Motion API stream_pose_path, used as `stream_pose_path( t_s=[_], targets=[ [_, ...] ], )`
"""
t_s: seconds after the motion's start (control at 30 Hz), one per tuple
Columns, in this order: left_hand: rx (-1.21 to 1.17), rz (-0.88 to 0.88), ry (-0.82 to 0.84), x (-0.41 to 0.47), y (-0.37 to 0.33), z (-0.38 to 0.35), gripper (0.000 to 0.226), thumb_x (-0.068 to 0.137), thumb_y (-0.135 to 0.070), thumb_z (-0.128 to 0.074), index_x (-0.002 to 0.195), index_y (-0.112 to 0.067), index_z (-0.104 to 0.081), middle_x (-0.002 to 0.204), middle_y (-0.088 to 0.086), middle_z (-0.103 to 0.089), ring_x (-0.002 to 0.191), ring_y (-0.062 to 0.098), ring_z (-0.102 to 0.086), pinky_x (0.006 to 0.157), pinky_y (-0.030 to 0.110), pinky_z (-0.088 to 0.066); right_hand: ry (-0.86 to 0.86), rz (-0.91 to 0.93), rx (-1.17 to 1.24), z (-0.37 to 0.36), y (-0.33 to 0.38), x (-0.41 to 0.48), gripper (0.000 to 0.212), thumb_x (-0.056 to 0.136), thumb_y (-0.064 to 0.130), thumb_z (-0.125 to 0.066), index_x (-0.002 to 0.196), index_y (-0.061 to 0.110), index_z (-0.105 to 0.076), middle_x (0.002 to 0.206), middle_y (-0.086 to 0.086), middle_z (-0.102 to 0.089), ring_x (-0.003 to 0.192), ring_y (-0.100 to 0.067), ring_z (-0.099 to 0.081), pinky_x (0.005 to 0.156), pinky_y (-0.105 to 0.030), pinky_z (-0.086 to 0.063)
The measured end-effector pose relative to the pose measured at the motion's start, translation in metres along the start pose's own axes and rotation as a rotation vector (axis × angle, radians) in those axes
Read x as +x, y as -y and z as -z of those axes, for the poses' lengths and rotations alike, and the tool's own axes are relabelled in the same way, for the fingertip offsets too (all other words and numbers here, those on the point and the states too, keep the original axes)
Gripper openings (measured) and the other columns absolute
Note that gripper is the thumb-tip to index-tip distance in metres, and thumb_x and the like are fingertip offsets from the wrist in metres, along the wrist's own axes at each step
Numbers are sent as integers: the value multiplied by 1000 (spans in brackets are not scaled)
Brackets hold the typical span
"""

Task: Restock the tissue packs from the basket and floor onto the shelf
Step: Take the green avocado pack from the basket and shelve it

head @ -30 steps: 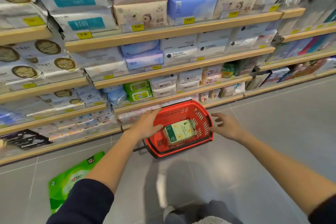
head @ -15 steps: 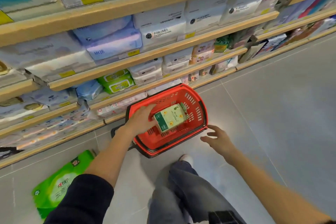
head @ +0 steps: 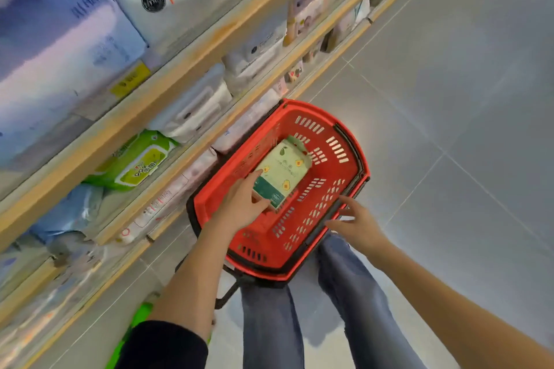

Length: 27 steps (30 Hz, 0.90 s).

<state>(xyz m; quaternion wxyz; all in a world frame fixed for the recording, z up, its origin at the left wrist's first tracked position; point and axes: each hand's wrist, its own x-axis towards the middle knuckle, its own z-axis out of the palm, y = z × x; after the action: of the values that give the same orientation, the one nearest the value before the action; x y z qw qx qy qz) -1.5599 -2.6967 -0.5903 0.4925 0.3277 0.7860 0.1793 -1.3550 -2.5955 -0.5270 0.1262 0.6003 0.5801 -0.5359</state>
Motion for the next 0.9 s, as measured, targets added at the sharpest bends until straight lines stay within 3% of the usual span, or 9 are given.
stream_pose_path(
  t_s=[0.1,0.2,0.3,0.37,0.47,0.6,0.73,0.8,0.9],
  targets=[
    [27,22,34,34,31,-13,69,84,-26,-62,143,-27,-26,139,8,-41,128,25,-41,102,39,-36,21,-25,59,-36,-10,38,63,77,17,-68,132,16,-40,114,-2,-57,100,-16,-59,89,-35,-49],
    [58,26,59,70,63,-35,68,84,-24,-61,143,-28,-27,139,7,-43,122,23,-45,94,27,-32,18,-24,80,-67,-24,81,66,75,18,-69,133,21,-39,117,2,-54,103,-18,-60,93,-41,-48],
    [71,49,64,110,89,-59,69,82,-21,-63,143,-22,-29,137,10,-45,123,25,-44,98,28,-32,9,-40,110,-90,-39,126,67,77,14,-67,136,20,-35,110,4,-49,81,-6,-57,83,-29,-48],
    [88,50,59,137,101,-74,68,82,-19,-63,142,-21,-30,136,13,-45,127,28,-40,105,34,-31,-11,-40,136,-100,-51,158,70,77,13,-68,138,19,-34,118,-2,-53,89,-14,-58,80,-29,-48],
    [119,25,61,176,116,-92,68,84,-17,-61,143,-22,-28,132,14,-44,127,29,-38,105,35,-28,-41,-30,130,-113,-72,208,75,75,11,-69,140,17,-31,124,0,-49,113,-20,-51,89,-28,-42],
    [223,11,73,224,149,-111,71,84,-26,-60,144,-30,-22,136,13,-39,128,32,-36,106,40,-30,-112,-26,144,-134,-98,264,85,72,14,-70,143,22,-25,127,-13,-54,112,-25,-54,94,-42,-46],
    [272,49,21,258,175,-132,76,83,-33,-61,145,-32,-18,143,10,-35,132,30,-34,108,40,-30,-211,-16,256,-160,-115,305,96,63,18,-72,143,33,-20,128,-12,-46,113,-26,-49,99,-42,-44],
    [286,24,11,269,184,-144,79,80,-35,-63,145,-33,-17,146,9,-32,133,29,-33,110,41,-29,-227,-31,294,-168,-119,321,97,67,14,-72,144,32,-17,135,-13,-37,124,-26,-39,107,-34,-34],
    [293,10,16,281,194,-155,87,78,-40,-65,145,-38,-10,144,7,-34,131,29,-35,108,41,-31,-184,-42,322,-182,-131,343,98,72,10,-71,144,34,-11,140,-13,-27,131,-21,-28,98,-19,-26]
  ],
)
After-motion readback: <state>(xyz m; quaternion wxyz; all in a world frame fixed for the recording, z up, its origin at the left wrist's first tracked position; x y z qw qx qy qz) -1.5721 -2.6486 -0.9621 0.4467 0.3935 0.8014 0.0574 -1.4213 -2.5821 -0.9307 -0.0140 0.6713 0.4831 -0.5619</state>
